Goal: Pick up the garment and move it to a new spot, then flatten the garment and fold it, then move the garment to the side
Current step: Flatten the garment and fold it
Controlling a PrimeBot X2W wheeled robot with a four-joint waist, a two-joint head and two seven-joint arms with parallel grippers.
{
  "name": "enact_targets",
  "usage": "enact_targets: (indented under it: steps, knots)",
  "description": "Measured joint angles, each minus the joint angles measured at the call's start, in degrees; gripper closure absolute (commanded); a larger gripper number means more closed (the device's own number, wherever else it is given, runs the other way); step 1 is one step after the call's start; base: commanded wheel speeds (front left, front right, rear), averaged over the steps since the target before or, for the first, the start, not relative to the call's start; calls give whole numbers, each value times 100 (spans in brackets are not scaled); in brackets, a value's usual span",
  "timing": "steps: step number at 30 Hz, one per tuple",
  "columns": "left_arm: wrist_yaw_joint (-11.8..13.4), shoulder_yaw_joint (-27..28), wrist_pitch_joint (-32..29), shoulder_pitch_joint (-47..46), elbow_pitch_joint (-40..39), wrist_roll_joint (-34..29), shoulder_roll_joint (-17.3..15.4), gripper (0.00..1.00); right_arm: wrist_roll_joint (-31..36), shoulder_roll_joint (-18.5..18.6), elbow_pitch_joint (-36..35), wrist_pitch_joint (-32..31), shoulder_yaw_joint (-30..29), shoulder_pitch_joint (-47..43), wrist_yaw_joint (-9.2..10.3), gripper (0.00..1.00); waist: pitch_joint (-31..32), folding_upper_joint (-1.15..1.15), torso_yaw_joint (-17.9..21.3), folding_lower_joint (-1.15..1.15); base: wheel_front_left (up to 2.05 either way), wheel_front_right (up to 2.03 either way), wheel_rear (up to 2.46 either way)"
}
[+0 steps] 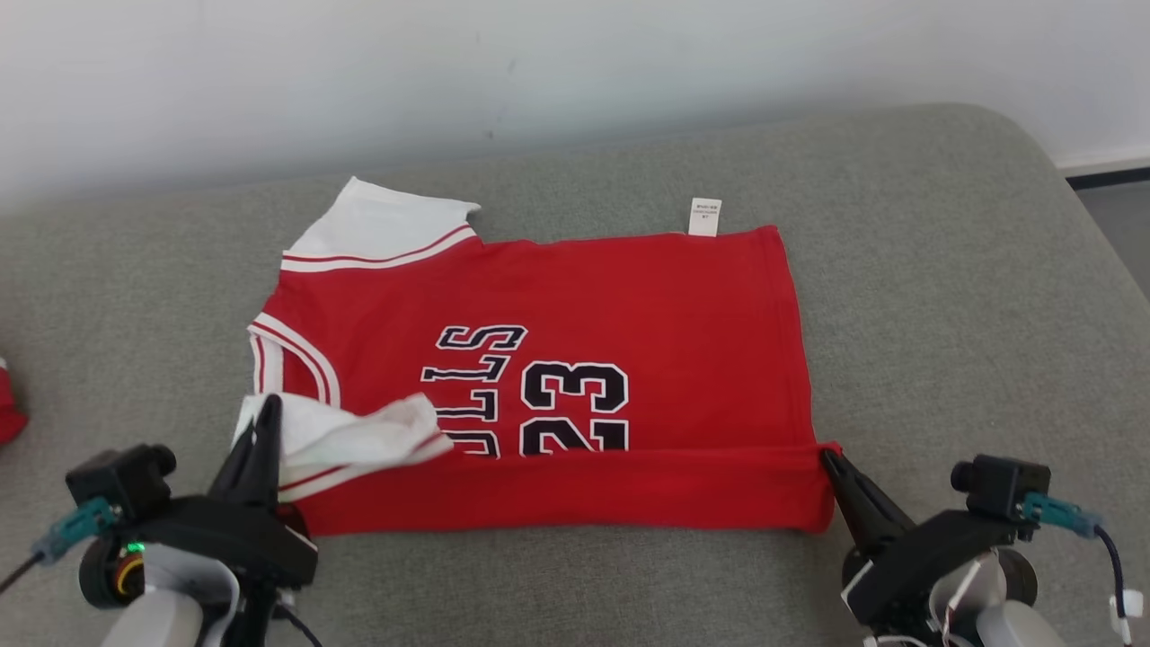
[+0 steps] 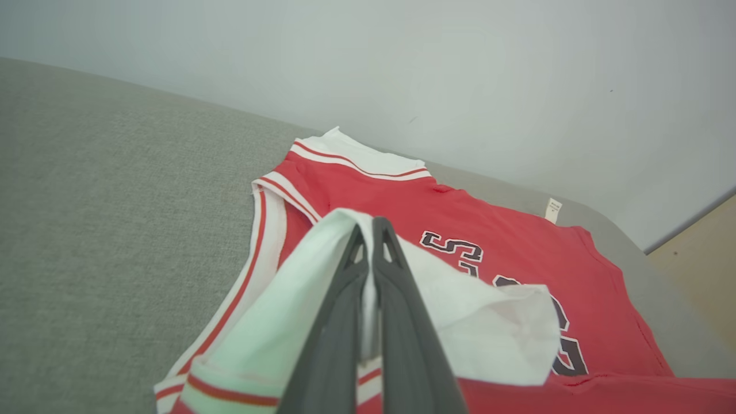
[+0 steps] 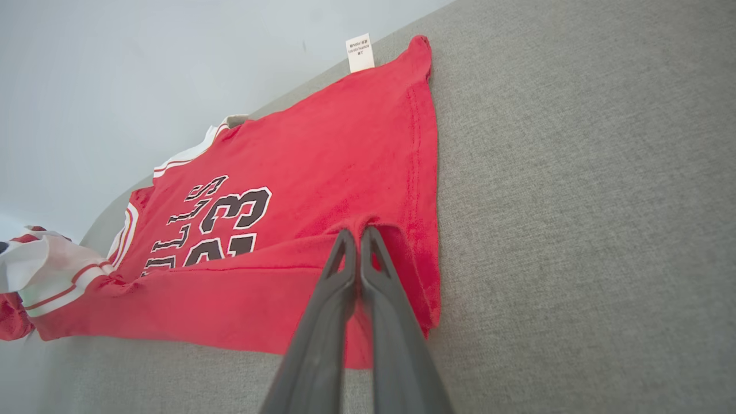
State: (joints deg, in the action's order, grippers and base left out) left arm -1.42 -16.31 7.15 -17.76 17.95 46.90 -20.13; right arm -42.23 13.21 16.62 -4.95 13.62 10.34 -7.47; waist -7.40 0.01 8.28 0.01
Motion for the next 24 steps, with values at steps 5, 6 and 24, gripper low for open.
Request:
enact_targets:
  steps: [5,6,24]
  knots:
    - [-170,-26,65,-571,772,-21,19,100,-43,-44,577,147,136,500,0,100,-148,0,81,0,0,0,0]
    - [-213,-45,78,-672,895,-37,30,100,-58,-48,665,187,167,589,0,100,-181,0,89,0,0,0,0]
    - [-474,-133,739,-760,1750,-204,249,0,-316,278,1025,954,516,358,0,0,-80,0,-115,-1,0,0,0]
